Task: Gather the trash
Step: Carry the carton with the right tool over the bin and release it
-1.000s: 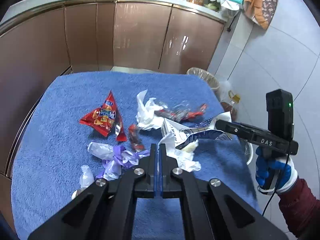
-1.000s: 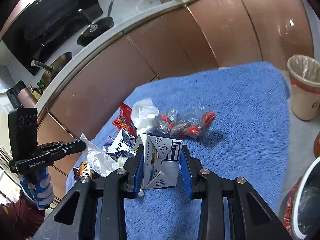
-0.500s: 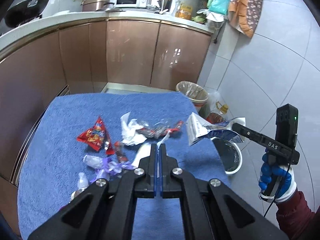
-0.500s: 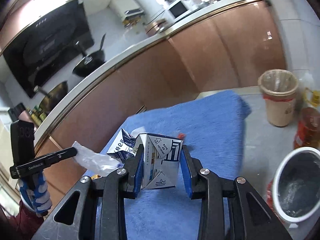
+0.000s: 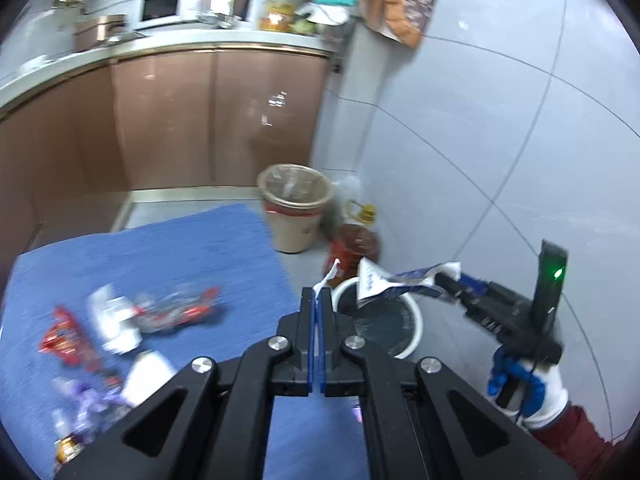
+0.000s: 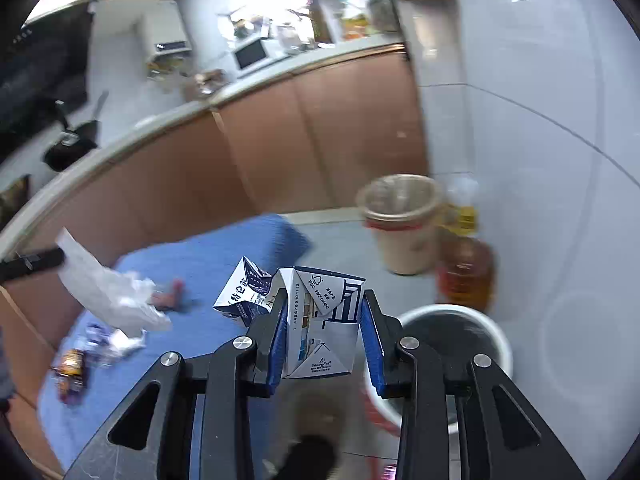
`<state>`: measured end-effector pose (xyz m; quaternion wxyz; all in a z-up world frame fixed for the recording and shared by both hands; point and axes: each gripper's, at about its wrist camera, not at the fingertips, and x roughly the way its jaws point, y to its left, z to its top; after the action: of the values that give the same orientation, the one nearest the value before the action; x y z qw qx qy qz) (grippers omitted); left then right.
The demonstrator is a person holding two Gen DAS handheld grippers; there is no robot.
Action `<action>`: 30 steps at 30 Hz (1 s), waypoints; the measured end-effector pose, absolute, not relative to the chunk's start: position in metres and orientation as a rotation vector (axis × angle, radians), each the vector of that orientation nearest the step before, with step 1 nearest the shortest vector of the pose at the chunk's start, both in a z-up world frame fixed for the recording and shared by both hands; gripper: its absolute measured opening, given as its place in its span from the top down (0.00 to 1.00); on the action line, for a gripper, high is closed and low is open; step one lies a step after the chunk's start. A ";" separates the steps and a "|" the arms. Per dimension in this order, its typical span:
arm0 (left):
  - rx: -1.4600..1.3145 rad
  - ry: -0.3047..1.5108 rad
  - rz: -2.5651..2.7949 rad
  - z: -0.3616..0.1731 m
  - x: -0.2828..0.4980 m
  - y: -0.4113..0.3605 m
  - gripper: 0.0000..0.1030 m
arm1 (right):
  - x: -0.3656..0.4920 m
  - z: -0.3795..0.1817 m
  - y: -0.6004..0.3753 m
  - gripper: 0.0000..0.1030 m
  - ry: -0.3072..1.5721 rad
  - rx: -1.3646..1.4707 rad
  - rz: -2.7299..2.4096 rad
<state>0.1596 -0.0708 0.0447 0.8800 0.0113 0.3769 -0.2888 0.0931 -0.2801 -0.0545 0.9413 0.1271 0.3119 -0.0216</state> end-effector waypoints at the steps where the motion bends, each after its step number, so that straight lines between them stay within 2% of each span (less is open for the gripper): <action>1: 0.027 0.790 -0.615 0.042 0.162 -0.081 0.99 | 0.093 -0.059 -0.286 0.67 0.645 0.251 -0.067; 13: 0.092 0.921 -0.718 -0.038 0.220 -0.231 0.99 | 0.118 -0.131 -0.350 0.67 0.793 0.140 -0.315; 21: 0.083 1.002 -0.705 -0.084 0.251 -0.282 0.99 | 0.142 -0.166 -0.362 0.67 0.869 0.072 -0.379; 26: 0.060 1.046 -0.710 -0.101 0.264 -0.298 0.96 | 0.160 -0.179 -0.363 0.65 0.885 0.037 -0.389; 28: 0.045 1.063 -0.711 -0.106 0.268 -0.300 0.91 | 0.162 -0.181 -0.363 0.53 0.883 0.039 -0.389; 29: 0.037 1.070 -0.711 -0.108 0.269 -0.300 0.88 | 0.161 -0.181 -0.363 0.51 0.881 0.037 -0.391; 30: 0.031 1.071 -0.711 -0.108 0.269 -0.300 0.79 | 0.161 -0.182 -0.363 0.50 0.881 0.038 -0.390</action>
<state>0.2695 -0.2997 -0.1084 0.8004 0.0145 0.4992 -0.3317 0.1608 -0.3625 -0.1818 0.8860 0.0182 0.4238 -0.1875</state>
